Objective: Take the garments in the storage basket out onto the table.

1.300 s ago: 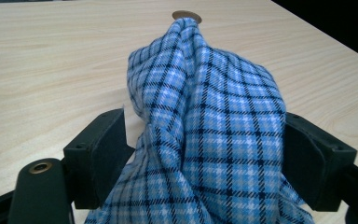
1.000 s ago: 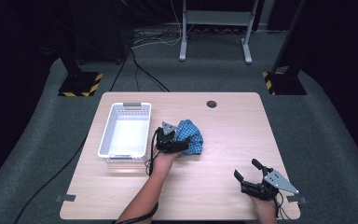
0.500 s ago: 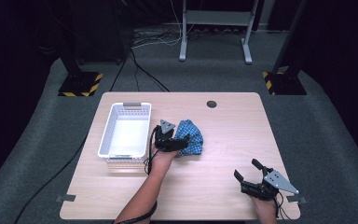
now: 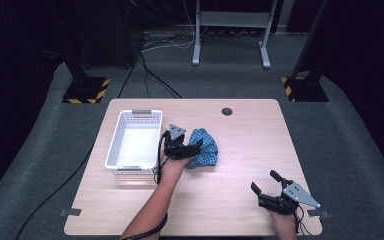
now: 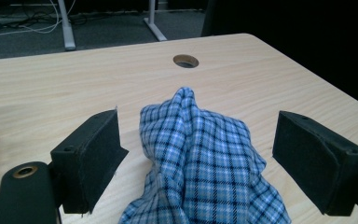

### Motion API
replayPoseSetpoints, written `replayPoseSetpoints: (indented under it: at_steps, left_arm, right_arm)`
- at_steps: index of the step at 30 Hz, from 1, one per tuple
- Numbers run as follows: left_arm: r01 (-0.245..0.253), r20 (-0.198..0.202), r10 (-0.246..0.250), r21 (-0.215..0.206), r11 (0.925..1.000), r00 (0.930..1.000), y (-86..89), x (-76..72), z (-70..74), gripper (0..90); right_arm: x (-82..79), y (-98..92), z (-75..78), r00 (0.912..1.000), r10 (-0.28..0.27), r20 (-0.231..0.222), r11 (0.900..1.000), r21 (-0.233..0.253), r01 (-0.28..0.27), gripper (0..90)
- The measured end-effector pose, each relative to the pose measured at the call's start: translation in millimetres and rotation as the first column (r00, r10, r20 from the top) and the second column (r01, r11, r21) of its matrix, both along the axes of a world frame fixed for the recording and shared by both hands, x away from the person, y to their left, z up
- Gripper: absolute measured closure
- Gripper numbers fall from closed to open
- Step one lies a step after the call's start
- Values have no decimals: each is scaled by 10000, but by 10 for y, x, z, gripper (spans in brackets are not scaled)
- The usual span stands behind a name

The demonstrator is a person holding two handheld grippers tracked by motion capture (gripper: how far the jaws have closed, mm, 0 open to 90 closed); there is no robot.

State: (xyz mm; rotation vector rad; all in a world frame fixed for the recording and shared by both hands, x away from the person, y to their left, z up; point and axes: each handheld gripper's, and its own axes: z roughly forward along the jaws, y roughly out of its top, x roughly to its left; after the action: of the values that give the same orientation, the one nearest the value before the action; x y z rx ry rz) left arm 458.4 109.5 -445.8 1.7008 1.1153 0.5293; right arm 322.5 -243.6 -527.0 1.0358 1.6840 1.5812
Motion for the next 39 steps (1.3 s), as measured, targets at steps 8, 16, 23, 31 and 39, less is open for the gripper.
replayPoseSetpoints:
  at_steps: [8, 16, 23, 31, 39]
  left_arm:
    - [-7, 222, 8, -65, 10000, 9998, 22, -15, 107, 149]
    - [-119, 436, 122, -77, 9999, 9990, 85, -34, 211, 150]
    - [-211, 604, 214, -53, 9998, 9979, 155, -64, 285, 150]
    - [-442, 705, 446, -77, 9990, 9965, 275, -97, 340, 151]
    - [-809, 743, 819, -163, 9966, 9939, 473, -139, 359, 152]
  right_arm:
    - [-1, 0, 0, 10000, -6, 11, 10000, -8, 6, 100]
    - [-1, 1, 0, 10000, 0, 17, 10000, -18, 0, 100]
    - [-1, 2, 0, 10000, -2, 14, 10000, -28, 2, 101]
    - [-1, 4, 1, 10000, 3, 13, 10000, -54, -3, 101]
    - [-1, 5, 1, 10000, -2, 10, 10000, -70, 2, 101]
